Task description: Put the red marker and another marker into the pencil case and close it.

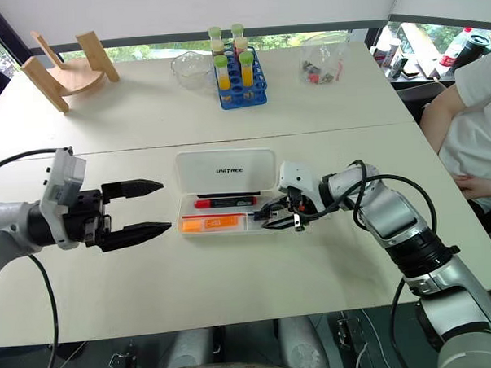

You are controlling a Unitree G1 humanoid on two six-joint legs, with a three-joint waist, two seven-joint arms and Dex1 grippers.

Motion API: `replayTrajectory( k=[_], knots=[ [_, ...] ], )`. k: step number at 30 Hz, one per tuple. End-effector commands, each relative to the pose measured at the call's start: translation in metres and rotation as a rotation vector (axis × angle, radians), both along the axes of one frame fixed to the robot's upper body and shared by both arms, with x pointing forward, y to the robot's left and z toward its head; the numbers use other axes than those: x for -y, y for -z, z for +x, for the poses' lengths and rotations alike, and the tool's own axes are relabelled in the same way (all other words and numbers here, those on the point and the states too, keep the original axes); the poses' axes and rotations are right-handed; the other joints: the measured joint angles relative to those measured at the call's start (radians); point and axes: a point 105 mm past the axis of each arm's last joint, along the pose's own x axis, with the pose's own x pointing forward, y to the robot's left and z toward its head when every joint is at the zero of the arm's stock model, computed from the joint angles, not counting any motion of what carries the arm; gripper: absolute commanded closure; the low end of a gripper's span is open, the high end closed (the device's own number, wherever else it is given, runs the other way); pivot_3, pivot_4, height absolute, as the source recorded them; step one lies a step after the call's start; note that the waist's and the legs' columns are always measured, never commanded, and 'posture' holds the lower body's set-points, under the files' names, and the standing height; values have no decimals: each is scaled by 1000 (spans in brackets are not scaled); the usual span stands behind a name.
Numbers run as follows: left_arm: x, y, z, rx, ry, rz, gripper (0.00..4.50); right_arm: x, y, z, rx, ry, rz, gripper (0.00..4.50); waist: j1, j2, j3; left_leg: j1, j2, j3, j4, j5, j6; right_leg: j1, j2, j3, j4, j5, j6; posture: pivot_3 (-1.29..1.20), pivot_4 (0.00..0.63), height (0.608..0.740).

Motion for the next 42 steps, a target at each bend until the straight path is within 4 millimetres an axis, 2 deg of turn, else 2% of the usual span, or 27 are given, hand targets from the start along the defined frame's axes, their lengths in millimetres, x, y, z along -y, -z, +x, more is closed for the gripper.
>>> replayTrajectory(
  k=[1,2,9,12,17,20,24,25,27,30,34,37,39,42],
  knots=[
    [2,-7,-2,45,5,-7,0,-3,-16,2,42,-9,29,520,1,0,0,0,0,0,0,0,0,0,0,0,0,0,0,0,150,740],
    [1,-6,-1,45,-2,-5,0,-3,-19,2,51,-8,33,29,1,0,0,0,0,0,0,0,0,0,0,0,0,0,0,0,150,740],
    [-2,-6,9,63,-44,-12,0,-2,-46,1,64,36,112,8,0,0,0,0,0,0,0,0,0,0,0,0,0,0,0,0,150,740],
    [-16,1,17,51,-108,-2,0,5,-69,-3,61,85,191,8,1,0,0,0,0,0,0,0,0,0,0,0,0,0,0,0,150,740],
    [-40,9,34,39,-199,3,0,22,-93,-10,72,167,265,8,3,0,0,0,0,0,0,0,0,0,0,0,0,0,0,0,150,740],
    [-57,10,49,49,-263,-14,829,29,-100,-11,91,216,278,0,4,0,0,0,0,0,0,0,0,0,0,0,0,0,0,0,150,740],
    [-76,24,85,78,-331,-2,2911,34,-115,-14,102,267,341,0,7,0,0,0,0,0,0,0,0,0,0,0,0,0,0,0,150,740],
    [-77,27,96,84,-341,-6,3300,34,-118,-16,101,270,352,0,8,0,0,0,-1,0,0,0,0,0,0,0,0,0,0,0,150,740],
    [-73,36,120,89,-352,-11,4329,35,-119,-17,110,284,351,0,20,0,0,0,-1,0,0,0,0,0,0,0,0,0,0,0,150,740],
    [-64,46,142,107,-339,8,4428,35,-118,-18,116,301,345,0,26,-1,-1,-1,-1,0,0,0,0,0,1,0,0,0,0,0,150,740],
    [-28,53,170,108,-293,-23,4428,37,-119,-19,124,329,347,0,33,-1,-1,-6,-1,0,1,0,0,-4,0,-1,0,0,0,0,150,740],
    [-9,53,175,99,-235,-51,4428,39,-118,-20,129,347,338,0,27,-1,-1,-14,-1,-1,4,0,0,-11,0,-2,0,1,2,0,150,740],
    [14,47,167,66,-88,-82,4428,40,-117,-19,135,363,330,0,24,-1,-1,-15,-1,0,4,0,0,-13,0,-1,1,1,2,0,150,740],
    [25,42,153,25,54,-102,4428,40,-116,-19,138,368,329,0,20,-1,-1,-16,-1,-1,3,0,0,-14,1,-1,1,1,2,0,150,740]
  ],
)
